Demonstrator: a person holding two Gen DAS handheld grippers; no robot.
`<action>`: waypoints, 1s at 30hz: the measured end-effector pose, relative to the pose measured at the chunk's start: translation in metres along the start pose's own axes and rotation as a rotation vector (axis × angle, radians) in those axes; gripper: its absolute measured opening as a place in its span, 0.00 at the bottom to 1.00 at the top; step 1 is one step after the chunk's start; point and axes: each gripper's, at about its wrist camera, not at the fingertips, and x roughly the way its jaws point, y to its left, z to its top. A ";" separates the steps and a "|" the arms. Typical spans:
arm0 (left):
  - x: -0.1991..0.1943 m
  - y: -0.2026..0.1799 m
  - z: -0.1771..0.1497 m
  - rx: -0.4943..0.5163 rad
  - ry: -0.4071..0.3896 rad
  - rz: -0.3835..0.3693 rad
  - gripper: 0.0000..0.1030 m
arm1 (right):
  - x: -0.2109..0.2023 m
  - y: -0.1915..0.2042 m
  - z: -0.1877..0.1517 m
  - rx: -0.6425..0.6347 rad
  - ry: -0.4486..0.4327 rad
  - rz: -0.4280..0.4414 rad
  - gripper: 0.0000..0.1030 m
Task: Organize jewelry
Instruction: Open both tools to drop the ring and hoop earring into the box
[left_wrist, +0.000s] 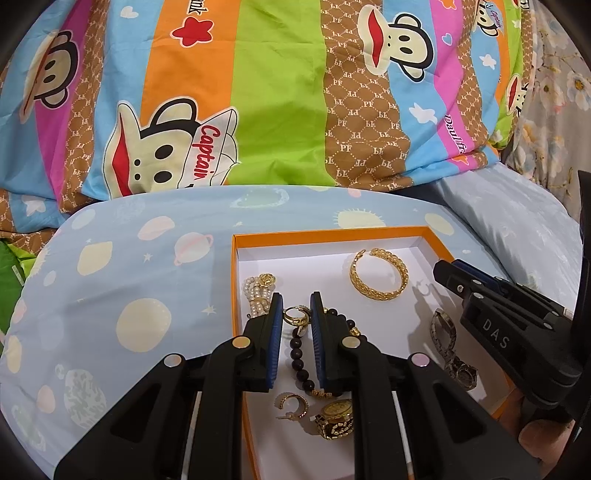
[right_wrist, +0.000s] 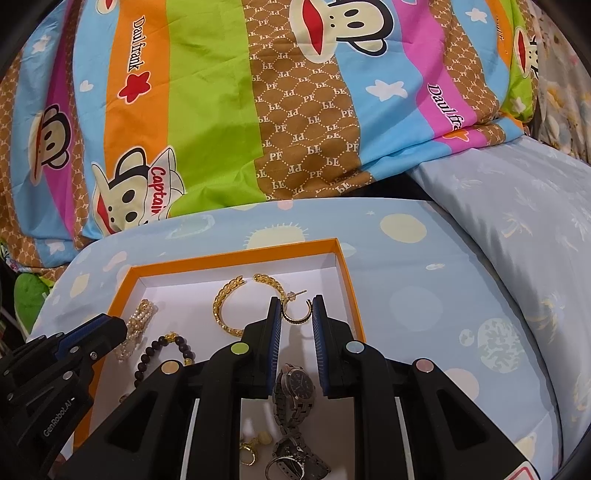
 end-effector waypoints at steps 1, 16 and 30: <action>0.000 0.000 0.000 0.000 0.001 -0.001 0.14 | 0.000 0.000 0.000 0.001 0.001 0.001 0.16; 0.000 0.000 0.000 -0.002 0.001 0.005 0.14 | 0.001 0.000 0.000 -0.006 0.004 -0.001 0.16; -0.001 0.000 -0.001 -0.007 -0.018 0.029 0.34 | 0.000 0.000 -0.001 -0.010 -0.001 -0.001 0.23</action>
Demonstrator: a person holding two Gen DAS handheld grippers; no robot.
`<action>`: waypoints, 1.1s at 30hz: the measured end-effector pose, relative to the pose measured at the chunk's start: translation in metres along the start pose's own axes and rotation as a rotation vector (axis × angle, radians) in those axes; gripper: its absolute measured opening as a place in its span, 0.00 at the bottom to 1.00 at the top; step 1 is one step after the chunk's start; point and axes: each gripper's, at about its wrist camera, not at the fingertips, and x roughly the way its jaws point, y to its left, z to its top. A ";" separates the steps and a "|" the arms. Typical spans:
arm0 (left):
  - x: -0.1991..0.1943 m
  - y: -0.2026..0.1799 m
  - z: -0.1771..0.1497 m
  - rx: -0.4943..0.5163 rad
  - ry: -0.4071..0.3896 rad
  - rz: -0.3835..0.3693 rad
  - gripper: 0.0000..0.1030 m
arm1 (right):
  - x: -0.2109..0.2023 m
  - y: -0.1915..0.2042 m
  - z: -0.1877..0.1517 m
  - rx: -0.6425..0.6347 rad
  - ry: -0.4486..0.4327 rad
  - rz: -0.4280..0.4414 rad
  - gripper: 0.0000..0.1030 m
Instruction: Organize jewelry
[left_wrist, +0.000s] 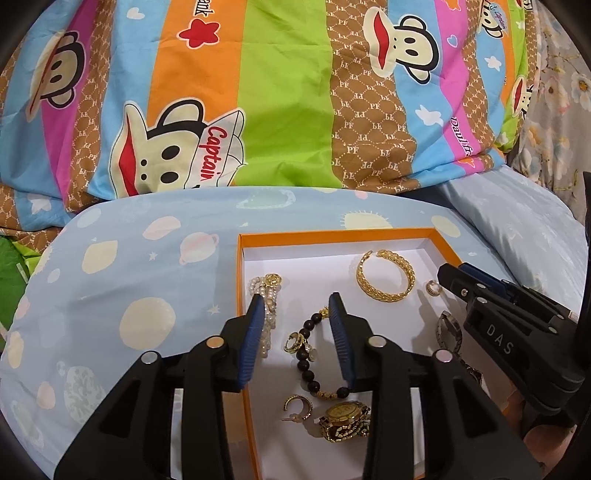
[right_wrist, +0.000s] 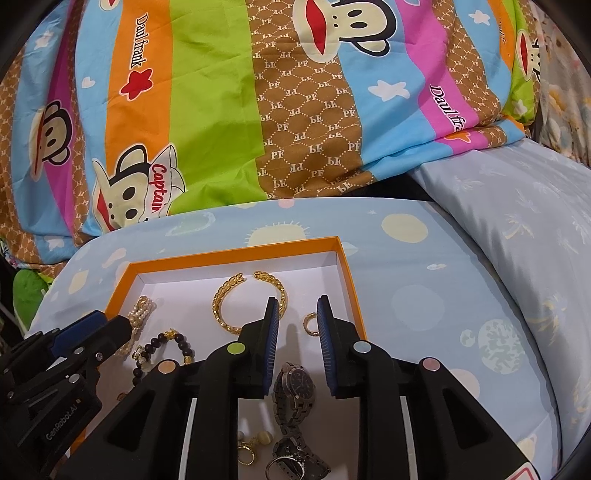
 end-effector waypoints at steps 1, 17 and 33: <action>0.000 0.000 0.000 0.001 -0.001 0.003 0.34 | 0.000 0.000 0.000 0.000 -0.001 0.000 0.25; 0.008 0.002 -0.003 0.001 0.027 0.023 0.34 | 0.000 -0.001 0.000 0.003 0.002 -0.001 0.27; 0.001 0.001 -0.014 0.013 0.025 0.032 0.37 | -0.017 -0.006 -0.007 0.034 -0.049 -0.014 0.45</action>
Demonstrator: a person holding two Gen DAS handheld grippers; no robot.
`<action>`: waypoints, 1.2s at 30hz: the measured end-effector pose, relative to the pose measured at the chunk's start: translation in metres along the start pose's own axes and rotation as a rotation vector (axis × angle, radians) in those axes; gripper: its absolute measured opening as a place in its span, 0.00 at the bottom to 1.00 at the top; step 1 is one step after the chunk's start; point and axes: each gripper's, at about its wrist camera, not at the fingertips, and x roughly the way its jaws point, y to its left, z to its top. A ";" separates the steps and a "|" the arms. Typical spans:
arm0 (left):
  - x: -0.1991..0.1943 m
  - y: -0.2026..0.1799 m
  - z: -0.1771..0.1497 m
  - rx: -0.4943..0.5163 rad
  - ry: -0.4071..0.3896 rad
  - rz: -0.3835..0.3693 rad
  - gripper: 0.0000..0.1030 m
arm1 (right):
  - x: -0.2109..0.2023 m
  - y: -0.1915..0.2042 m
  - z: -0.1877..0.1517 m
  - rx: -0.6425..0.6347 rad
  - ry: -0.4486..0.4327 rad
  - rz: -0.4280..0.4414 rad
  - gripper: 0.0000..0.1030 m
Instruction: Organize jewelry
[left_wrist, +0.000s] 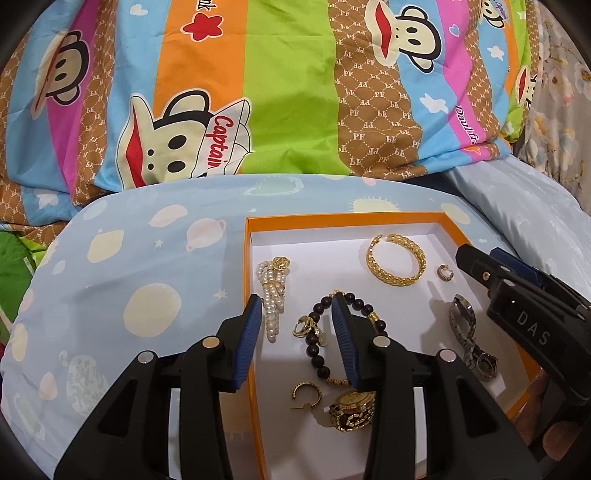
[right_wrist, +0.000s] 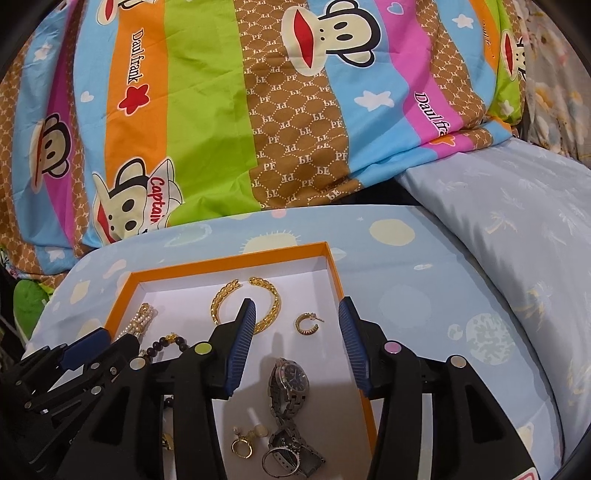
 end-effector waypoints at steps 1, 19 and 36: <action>-0.001 -0.001 -0.001 0.002 -0.005 0.002 0.37 | -0.001 -0.001 -0.001 0.004 0.000 0.002 0.46; -0.062 0.002 -0.044 -0.010 -0.081 0.031 0.47 | -0.079 0.003 -0.059 -0.034 -0.010 -0.019 0.53; -0.102 0.007 -0.093 -0.042 -0.051 0.035 0.58 | -0.129 0.007 -0.112 -0.006 0.009 -0.056 0.64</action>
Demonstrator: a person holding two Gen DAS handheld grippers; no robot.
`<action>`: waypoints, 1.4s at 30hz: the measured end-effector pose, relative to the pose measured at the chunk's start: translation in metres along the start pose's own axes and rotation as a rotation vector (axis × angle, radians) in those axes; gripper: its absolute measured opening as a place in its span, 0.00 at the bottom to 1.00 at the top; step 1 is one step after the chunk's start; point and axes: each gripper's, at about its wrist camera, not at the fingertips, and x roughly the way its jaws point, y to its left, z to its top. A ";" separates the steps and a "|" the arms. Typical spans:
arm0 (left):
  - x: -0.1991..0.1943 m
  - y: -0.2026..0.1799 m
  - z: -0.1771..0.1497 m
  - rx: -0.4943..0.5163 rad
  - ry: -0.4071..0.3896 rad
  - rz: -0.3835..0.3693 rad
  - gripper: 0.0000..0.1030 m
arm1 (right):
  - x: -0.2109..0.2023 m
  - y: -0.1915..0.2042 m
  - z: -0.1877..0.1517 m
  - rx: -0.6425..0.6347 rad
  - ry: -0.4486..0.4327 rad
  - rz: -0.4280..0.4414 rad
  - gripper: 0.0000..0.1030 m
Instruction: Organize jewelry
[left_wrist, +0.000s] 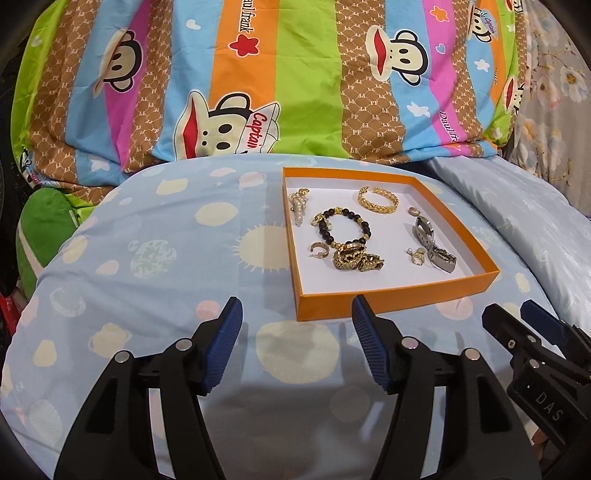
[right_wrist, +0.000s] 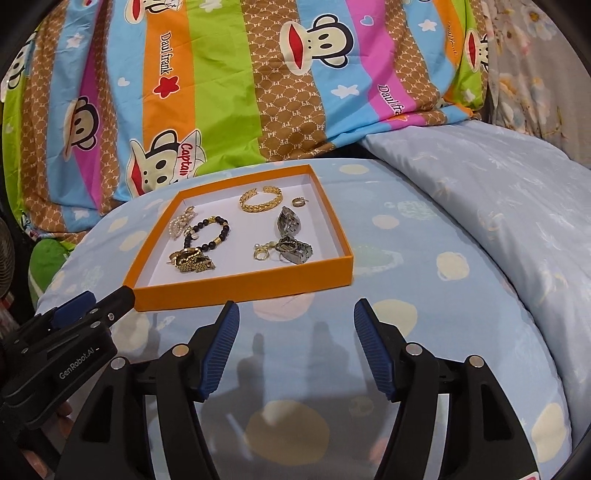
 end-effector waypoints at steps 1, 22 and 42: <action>-0.001 0.000 -0.002 0.000 0.002 -0.002 0.58 | -0.001 0.001 -0.001 -0.007 -0.002 -0.007 0.65; -0.009 -0.019 -0.010 0.097 0.000 0.049 0.66 | -0.004 0.013 -0.003 -0.081 -0.008 -0.061 0.70; -0.009 -0.022 -0.011 0.107 0.003 0.097 0.70 | -0.002 0.012 -0.002 -0.076 -0.004 -0.059 0.70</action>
